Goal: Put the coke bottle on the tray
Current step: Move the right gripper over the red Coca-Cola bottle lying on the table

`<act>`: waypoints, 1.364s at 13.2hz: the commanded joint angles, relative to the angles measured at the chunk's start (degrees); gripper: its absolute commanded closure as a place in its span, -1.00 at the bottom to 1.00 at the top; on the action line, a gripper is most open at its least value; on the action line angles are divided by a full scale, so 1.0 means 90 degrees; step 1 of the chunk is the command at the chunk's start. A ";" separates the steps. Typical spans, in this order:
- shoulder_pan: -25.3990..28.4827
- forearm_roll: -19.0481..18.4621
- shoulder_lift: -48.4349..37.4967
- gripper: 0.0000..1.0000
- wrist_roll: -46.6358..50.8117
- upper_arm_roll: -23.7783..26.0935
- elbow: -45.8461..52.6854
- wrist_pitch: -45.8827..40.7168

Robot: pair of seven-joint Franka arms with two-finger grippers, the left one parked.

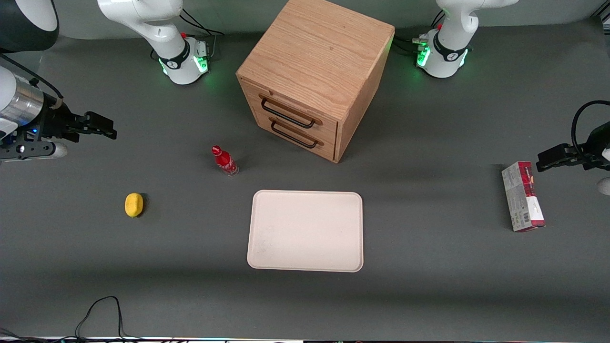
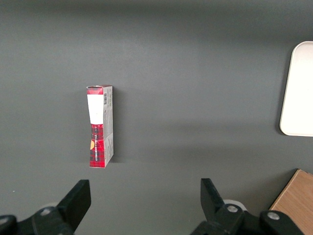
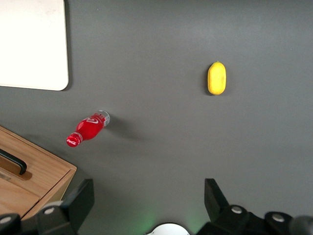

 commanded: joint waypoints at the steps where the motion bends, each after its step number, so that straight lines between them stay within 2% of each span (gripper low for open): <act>1: 0.0126 0.0070 0.0022 -1.00 -0.0063 -0.0071 0.0165 -0.0161; 2: 0.0126 0.0080 0.0051 -1.00 -0.0063 -0.0061 0.0175 -0.0171; 4: 0.0087 0.0566 0.0110 -1.00 -0.0102 -0.0090 0.0204 -0.0171; 14: 0.0155 0.0597 0.0149 -1.00 0.0044 -0.0051 0.0214 -0.0181; 18: 0.1168 0.0627 0.0120 -1.00 0.1321 0.0046 0.0370 -0.0191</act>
